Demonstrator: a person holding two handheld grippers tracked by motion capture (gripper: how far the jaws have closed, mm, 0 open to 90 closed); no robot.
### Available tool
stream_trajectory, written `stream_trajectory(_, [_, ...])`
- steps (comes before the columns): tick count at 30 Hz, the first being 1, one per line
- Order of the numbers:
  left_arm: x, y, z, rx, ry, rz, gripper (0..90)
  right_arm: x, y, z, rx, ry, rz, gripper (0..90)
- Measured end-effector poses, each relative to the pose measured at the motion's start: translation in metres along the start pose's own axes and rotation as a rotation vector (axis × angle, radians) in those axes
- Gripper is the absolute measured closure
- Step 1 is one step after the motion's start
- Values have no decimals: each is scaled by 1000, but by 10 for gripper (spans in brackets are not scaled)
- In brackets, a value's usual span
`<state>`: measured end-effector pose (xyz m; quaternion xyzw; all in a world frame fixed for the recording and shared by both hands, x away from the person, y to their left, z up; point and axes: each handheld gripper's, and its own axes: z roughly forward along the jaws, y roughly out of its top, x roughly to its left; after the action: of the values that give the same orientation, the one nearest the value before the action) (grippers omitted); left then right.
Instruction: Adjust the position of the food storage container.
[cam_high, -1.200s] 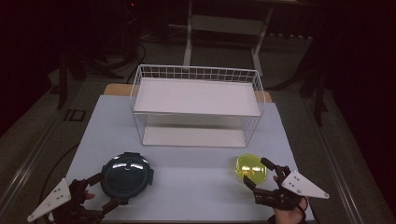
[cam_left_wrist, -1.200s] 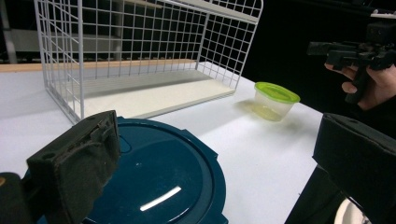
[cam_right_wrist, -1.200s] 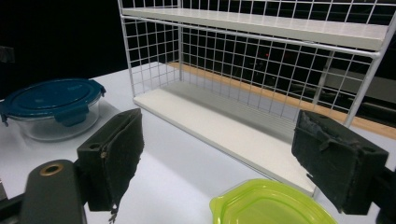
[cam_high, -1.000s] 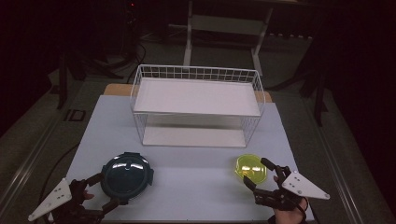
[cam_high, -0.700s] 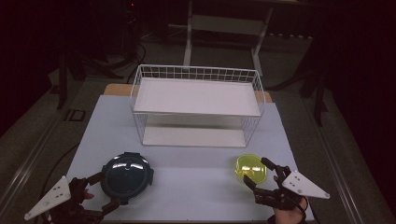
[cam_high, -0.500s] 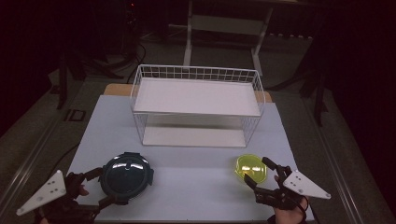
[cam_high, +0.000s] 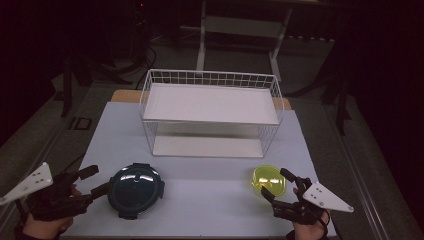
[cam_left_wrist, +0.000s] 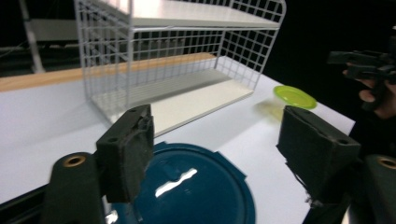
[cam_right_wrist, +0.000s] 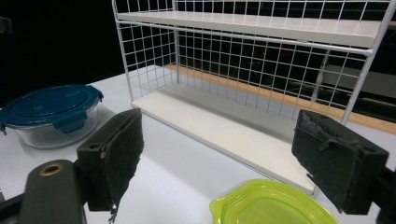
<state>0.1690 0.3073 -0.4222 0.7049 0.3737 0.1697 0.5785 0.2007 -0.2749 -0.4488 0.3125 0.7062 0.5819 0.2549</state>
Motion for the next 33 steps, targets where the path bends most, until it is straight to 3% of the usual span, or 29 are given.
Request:
stream_trajectory(6, [13,3,-1,30,46,-25,355,0,0,0,2,-4,-4,163])
stream_trajectory(10, [25,-1,2,81,69,-50,432,0,0,1,5,-5,-2,163])
stream_trajectory(15, [28,-10,9,143,105,-59,480,0,-1,1,8,-5,1,163])
stream_trajectory(20, [35,-18,14,190,137,-75,582,0,-1,1,8,-6,1,163])
stream_trajectory(23, [45,-24,15,219,173,-98,715,0,-1,1,6,-3,-1,163])
stream_trajectory(27, [55,-35,18,301,216,-99,797,1,-1,1,8,1,-4,163])
stream_trajectory(33, [57,-50,24,396,207,-69,877,1,-1,1,9,5,-4,163])
